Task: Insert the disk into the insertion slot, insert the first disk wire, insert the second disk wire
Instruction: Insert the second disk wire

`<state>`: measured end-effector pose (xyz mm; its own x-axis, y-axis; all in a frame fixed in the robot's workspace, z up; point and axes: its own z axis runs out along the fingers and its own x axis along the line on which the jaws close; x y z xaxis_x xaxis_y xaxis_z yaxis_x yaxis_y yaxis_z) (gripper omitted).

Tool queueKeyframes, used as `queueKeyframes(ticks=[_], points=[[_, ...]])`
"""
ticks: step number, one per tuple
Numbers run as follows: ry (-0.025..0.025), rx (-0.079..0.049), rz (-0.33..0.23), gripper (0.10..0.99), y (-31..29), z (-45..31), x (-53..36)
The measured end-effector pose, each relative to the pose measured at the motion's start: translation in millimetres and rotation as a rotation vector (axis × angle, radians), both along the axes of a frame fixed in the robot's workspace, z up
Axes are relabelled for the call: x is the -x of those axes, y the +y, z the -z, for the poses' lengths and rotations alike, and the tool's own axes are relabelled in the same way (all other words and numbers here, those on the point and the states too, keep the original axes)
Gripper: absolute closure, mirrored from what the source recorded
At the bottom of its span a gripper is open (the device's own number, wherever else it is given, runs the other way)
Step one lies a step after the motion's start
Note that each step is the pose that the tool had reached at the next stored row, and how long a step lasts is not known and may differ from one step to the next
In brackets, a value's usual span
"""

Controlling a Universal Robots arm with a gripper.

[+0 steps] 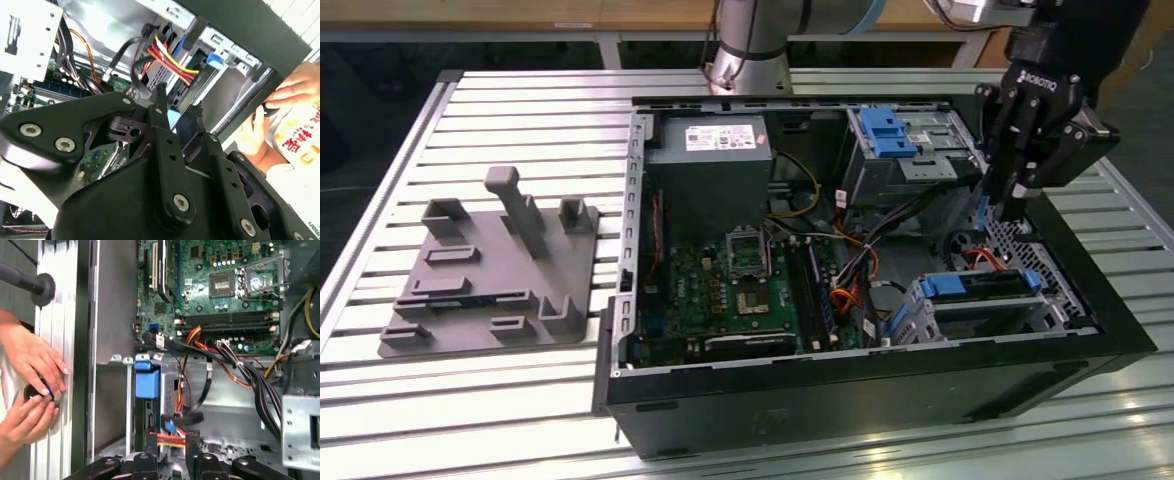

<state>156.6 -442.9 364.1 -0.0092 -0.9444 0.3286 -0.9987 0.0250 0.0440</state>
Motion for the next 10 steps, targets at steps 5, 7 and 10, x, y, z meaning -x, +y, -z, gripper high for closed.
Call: queueKeyframes(ticks=[5,7,10], points=[[0.0000,0.037,0.000,0.729,1.7,2.9,7.9],[0.0000,0.051,0.000,0.729,3.6,4.7,10.3],[0.0001,0.067,0.000,0.729,6.1,7.9,12.4]])
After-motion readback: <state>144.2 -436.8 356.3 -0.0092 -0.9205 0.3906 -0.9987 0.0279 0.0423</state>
